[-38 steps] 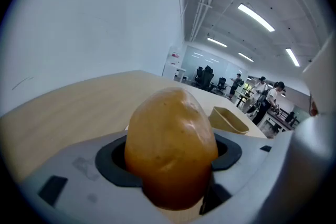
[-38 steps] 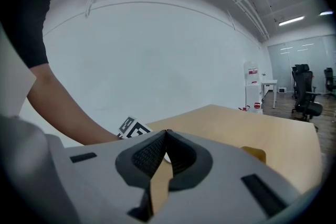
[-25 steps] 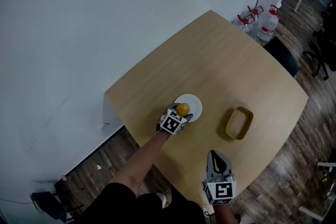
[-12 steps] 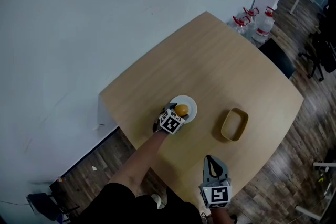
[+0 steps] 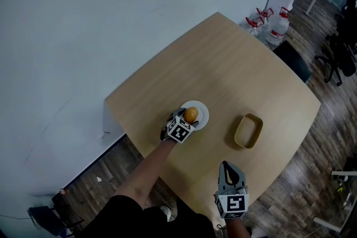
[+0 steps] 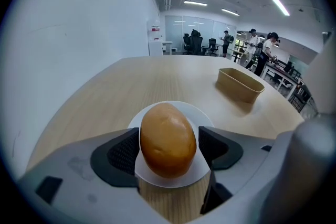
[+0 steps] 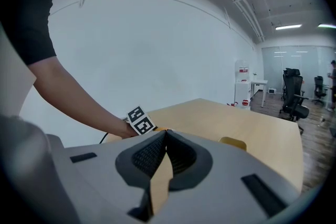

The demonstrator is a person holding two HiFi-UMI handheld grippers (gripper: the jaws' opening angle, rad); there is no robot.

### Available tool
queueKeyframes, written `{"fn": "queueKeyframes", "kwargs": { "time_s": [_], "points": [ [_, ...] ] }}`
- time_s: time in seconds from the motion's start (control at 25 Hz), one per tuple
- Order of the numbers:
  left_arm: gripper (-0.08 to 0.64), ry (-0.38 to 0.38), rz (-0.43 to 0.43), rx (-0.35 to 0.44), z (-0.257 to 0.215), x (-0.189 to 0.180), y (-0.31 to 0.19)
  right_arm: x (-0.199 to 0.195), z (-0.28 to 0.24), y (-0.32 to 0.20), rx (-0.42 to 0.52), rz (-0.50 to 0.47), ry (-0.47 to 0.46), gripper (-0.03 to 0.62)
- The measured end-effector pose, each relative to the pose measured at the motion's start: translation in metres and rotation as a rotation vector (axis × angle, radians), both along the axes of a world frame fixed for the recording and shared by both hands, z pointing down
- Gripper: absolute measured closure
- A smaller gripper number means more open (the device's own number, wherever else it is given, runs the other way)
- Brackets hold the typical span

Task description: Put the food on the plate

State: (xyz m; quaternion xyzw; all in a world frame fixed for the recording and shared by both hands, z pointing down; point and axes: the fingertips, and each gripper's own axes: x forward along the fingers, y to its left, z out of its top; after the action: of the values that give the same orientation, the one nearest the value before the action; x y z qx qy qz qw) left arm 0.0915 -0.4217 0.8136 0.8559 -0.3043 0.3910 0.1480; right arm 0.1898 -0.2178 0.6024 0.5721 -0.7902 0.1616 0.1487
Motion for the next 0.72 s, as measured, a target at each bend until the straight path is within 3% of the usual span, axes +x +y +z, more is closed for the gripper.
{"fn": "queueKeyframes", "kwargs": {
  "time_s": [0.2,0.4,0.6,0.72],
  "points": [
    [0.233,0.01,-0.025,0.005,0.0,-0.008,0.005,-0.009,-0.007,-0.001,0.026,-0.022,0.02,0.532],
    [0.233,0.02,-0.075,0.062,-0.011,-0.016,-0.007,-0.015,-0.002,0.009,0.005,-0.019,0.01,0.532],
    [0.233,0.054,-0.103,0.095,-0.023,-0.004,-0.012,-0.023,-0.003,0.011,0.015,-0.036,0.003,0.532],
    [0.233,-0.001,-0.052,0.112,-0.015,0.0,-0.007,-0.029,-0.003,0.012,0.022,-0.06,0.012,0.532]
  ]
}}
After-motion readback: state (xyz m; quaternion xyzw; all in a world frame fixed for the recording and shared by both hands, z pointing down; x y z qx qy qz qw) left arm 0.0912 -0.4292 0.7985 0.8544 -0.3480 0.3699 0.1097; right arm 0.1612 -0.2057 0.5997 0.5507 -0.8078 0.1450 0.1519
